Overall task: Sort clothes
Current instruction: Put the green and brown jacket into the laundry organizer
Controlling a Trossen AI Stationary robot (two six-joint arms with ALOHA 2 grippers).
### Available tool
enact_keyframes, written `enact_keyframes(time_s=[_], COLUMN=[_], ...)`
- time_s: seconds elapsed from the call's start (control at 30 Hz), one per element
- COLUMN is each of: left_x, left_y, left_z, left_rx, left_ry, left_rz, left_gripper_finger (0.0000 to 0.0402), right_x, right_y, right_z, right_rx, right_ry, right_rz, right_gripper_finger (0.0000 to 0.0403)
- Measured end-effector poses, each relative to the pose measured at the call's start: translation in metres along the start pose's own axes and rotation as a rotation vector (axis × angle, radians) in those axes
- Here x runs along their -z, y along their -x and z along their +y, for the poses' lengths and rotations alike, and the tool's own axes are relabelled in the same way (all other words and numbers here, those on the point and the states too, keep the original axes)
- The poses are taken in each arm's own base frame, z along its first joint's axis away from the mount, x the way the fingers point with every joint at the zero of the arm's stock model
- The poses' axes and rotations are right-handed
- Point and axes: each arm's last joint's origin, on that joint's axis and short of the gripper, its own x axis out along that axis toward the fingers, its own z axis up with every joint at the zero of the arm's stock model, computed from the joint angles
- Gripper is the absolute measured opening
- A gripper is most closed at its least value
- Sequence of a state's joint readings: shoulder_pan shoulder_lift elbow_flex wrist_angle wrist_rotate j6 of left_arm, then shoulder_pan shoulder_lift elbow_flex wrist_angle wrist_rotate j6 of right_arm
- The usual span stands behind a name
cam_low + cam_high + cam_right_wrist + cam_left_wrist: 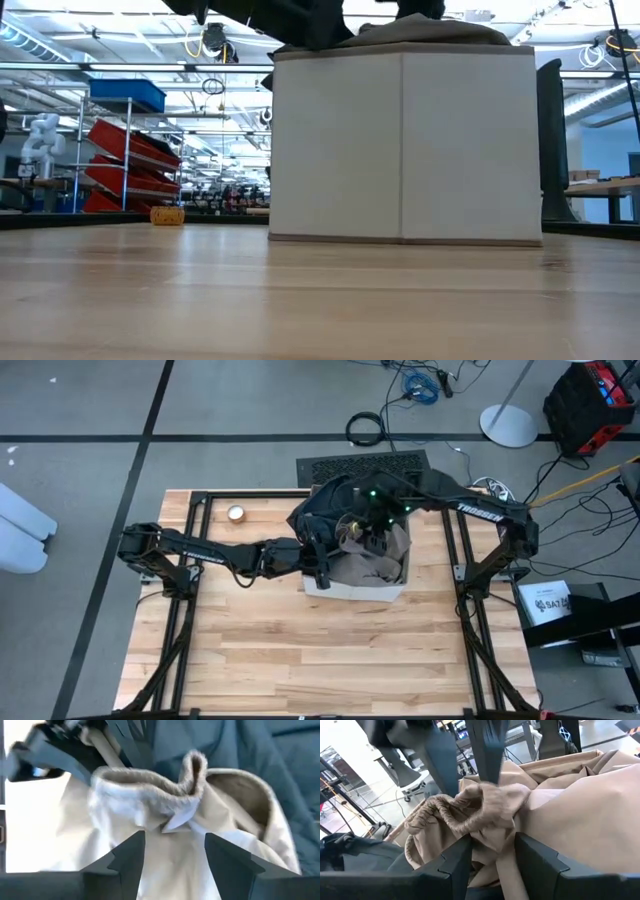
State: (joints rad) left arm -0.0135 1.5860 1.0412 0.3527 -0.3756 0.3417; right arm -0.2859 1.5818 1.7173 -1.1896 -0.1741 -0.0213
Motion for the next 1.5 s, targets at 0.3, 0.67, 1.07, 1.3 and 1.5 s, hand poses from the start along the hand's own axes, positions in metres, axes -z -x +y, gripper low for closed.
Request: enact_keyframes(time_s=[0.3, 0.67, 1.07, 1.3, 1.5], left_x=[0.002, -0.012, -0.048, -0.064, -0.066], left_y=[-0.002, 0.017, 0.069, 0.107, 0.130], left_z=[-0.002, -0.009, 0.017, 0.032, 0.046], left_rx=[0.009, 0.049, 0.039, 0.052, 0.013], left_ry=[-0.004, -0.106, -0.094, -0.074, -0.053], left_rz=[0.006, -0.018, -0.115, -0.162, -0.125], left_gripper_finger=[0.0160, 0.0160, 0.0160, 0.0160, 0.0160], right_x=[-0.033, -0.065, -0.060, -0.053, -0.054], right_y=[0.030, -0.022, -0.027, -0.046, -0.058], right_z=[-0.009, -0.076, -0.110, -0.138, -0.142], right_rx=[0.224, 0.377, 0.457, 0.391, 0.372], right_ry=[0.062, 0.311, 0.484, 0.420, 0.418], right_rz=[-0.314, -0.343, -0.261, -0.203, -0.193], right_gripper_finger=[0.0189, 0.0206, 0.0208, 0.0208, 0.0176])
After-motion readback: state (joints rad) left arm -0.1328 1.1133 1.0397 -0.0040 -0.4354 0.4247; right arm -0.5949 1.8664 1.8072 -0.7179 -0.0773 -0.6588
